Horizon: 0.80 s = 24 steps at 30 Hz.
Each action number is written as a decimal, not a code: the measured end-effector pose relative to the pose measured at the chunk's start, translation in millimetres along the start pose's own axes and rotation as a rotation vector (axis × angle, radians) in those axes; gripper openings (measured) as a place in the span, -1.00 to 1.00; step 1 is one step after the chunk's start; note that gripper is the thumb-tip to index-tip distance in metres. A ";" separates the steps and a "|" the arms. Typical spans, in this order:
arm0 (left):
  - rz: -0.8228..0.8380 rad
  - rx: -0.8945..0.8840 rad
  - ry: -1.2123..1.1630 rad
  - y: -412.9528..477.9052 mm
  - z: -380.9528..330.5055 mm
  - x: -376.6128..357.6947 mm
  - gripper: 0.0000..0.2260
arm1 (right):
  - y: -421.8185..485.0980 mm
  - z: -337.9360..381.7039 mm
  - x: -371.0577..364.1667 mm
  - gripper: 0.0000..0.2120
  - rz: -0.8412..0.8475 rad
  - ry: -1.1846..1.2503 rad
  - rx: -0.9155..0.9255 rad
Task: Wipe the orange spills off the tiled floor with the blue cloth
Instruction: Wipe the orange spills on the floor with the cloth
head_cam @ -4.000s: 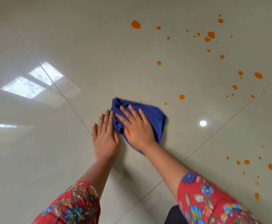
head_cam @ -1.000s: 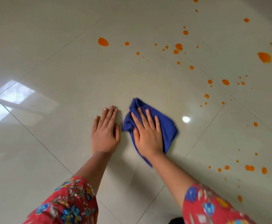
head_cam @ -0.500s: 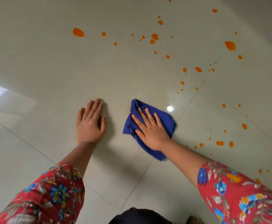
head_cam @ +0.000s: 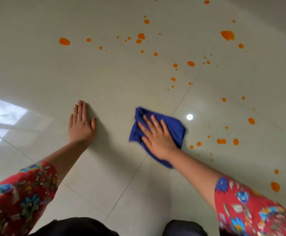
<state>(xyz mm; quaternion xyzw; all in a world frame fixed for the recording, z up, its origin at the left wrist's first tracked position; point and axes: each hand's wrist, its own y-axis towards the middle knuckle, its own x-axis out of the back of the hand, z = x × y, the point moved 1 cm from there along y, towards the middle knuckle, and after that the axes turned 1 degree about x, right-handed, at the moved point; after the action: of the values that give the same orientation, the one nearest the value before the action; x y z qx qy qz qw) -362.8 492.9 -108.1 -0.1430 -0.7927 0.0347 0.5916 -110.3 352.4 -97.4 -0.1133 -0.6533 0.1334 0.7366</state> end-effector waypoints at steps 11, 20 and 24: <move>0.203 -0.439 -0.025 -69.2 -142.9 -36.5 -0.42 | -71.8 -21.4 -29.7 -0.46 -0.181 0.036 -0.168; 0.228 -0.258 0.044 -98.4 -156.6 -66.4 -0.36 | -139.1 -19.0 -55.9 -0.49 -0.195 0.051 -0.274; 0.233 -0.267 0.079 -102.0 -156.9 -66.4 -0.36 | -150.5 -71.0 -56.6 -0.49 -0.226 0.116 -0.620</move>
<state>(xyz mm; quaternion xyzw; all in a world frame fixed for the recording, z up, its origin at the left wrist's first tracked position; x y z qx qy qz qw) -215.8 359.6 -100.2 -0.3124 -0.7444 -0.0083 0.5901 -38.8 192.1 -107.4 -0.2665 -0.6283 -0.1608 0.7130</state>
